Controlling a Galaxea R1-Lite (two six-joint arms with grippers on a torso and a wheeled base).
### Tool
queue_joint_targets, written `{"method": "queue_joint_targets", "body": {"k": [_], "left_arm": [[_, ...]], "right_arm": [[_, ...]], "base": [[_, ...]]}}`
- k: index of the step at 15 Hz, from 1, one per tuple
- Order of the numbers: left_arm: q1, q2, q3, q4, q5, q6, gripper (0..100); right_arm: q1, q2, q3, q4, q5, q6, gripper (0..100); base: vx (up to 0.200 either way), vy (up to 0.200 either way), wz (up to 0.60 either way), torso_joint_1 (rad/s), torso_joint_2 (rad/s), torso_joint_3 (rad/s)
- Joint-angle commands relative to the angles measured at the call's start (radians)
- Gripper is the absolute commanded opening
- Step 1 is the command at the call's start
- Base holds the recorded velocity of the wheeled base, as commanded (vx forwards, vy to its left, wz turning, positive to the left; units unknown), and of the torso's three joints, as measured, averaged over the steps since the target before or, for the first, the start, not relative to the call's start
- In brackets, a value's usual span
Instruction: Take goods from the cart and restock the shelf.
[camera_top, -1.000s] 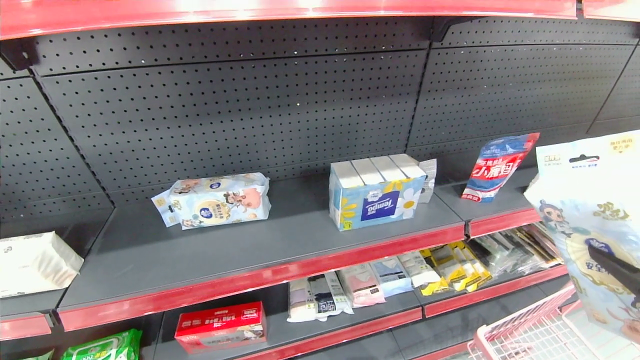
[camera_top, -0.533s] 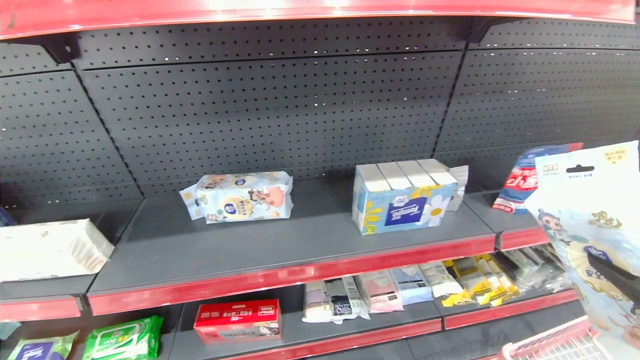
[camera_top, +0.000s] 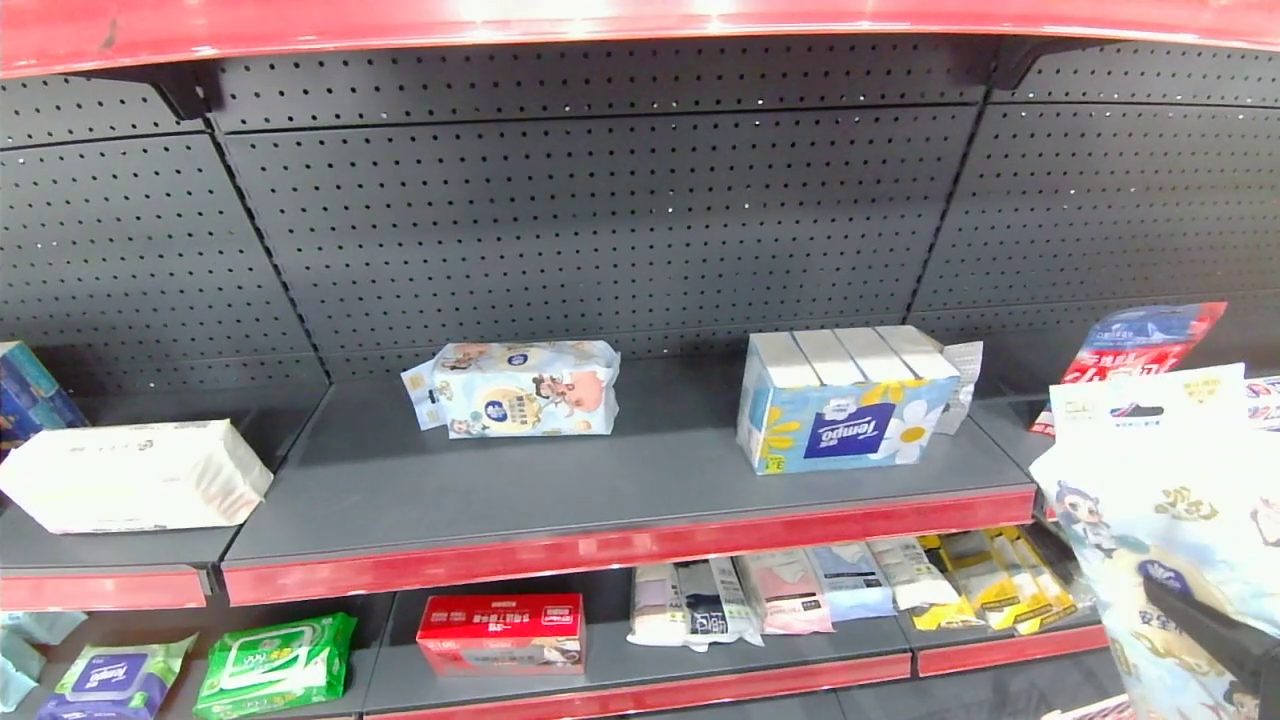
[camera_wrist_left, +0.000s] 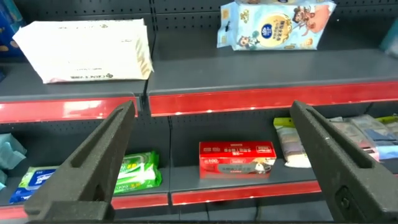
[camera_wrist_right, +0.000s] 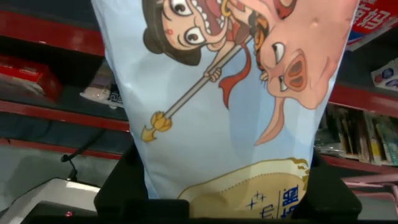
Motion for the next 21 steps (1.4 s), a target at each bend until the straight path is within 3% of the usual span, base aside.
{"method": "queue_joint_targets", "body": {"k": [1,4,7,10,12,13,18,19,20,21], "left_arm": [[0.0,0.001,0.0,0.0,-0.001,0.001,100],[0.0,0.002,0.0,0.0,-0.004,0.007,100],[0.0,0.002,0.0,0.0,-0.004,0.009,100],[-0.004,0.047,-0.002,0.0,-0.007,0.019,100],[-0.017,0.044,0.0,-0.003,-0.044,0.067,100],[-0.017,0.044,-0.002,-0.003,-0.045,0.073,100],[-0.019,0.048,-0.003,-0.005,-0.05,0.076,100],[-0.025,0.275,-0.215,-0.003,-0.094,0.041,100],[-0.019,0.493,-0.37,-0.021,-0.099,-0.097,100],[-0.019,0.605,-0.431,-0.052,-0.097,-0.169,100]], "right_arm": [[0.054,0.013,0.005,-0.002,0.005,0.087,0],[0.082,0.028,0.038,-0.037,0.011,0.118,0],[0.065,0.135,0.085,-0.241,-0.03,0.078,0],[0.02,0.148,0.132,-0.241,-0.073,0.003,0],[0.023,0.214,0.112,-0.256,-0.073,0.004,0],[0.026,0.229,0.108,-0.256,-0.073,0.004,0],[0.031,0.266,0.118,-0.258,-0.072,0.026,0],[0.031,0.261,0.117,-0.256,-0.072,0.027,0],[0.031,0.266,0.108,-0.258,-0.072,0.027,0],[0.033,0.272,0.103,-0.258,-0.07,0.026,0]], "base": [[0.0,0.0,0.0,0.0,0.0,0.0],[0.0,0.0,0.0,0.0,0.0,0.0],[0.0,0.0,0.0,0.0,0.0,0.0],[0.0,0.0,0.0,0.0,0.0,0.0],[0.0,0.0,0.0,0.0,0.0,0.0],[0.0,0.0,0.0,0.0,0.0,0.0],[0.0,0.0,0.0,0.0,0.0,0.0],[0.0,0.0,0.0,0.0,0.0,0.0],[0.0,0.0,0.0,0.0,0.0,0.0],[0.0,0.0,0.0,0.0,0.0,0.0]]}}
